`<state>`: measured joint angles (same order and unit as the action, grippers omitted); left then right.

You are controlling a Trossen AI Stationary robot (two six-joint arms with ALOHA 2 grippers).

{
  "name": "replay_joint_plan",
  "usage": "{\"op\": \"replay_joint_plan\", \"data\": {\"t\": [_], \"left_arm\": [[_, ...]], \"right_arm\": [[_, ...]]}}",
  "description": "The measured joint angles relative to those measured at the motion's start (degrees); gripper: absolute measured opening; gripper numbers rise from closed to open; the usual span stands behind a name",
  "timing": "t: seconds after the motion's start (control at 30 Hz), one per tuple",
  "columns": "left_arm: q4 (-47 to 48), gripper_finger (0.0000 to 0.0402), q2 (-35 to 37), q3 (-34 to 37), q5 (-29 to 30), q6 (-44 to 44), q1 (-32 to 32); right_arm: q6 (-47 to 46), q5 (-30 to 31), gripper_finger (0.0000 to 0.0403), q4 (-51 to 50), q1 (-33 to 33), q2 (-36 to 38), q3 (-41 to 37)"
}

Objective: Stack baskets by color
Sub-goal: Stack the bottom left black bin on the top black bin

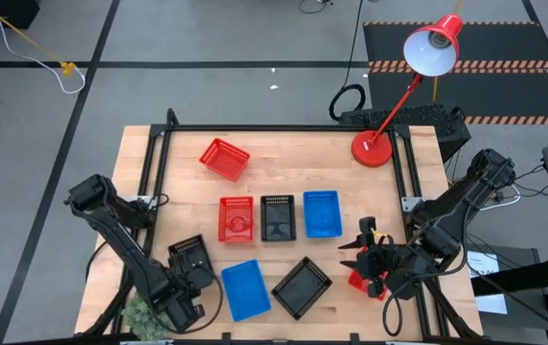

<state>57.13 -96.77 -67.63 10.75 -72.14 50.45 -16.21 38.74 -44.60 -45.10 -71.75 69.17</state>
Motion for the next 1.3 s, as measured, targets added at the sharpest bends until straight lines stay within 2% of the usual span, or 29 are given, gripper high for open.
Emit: {"op": "replay_joint_plan", "data": {"t": [0.37,0.6,1.07,1.3], "left_arm": [[17.1,0.0005,0.0,-12.5,0.0,1.6,-0.5],[25.6,0.0004,0.0,-20.3,4.3,4.7,-1.0],[29.1,0.0004,0.1,-26.5,11.1,18.2,-7.2],[28.1,0.0003,0.2,-29.9,18.2,28.8,-11.9]], "right_arm": [[0.9,0.1,0.0157,0.7,0.0,0.0,-2.1],[1.1,0.1,0.0157,0.9,0.0,0.0,-2.1],[1.1,0.2,0.0157,0.9,0.0,0.0,-2.1],[1.5,0.2,0.0157,0.9,0.0,0.0,-2.1]]}}
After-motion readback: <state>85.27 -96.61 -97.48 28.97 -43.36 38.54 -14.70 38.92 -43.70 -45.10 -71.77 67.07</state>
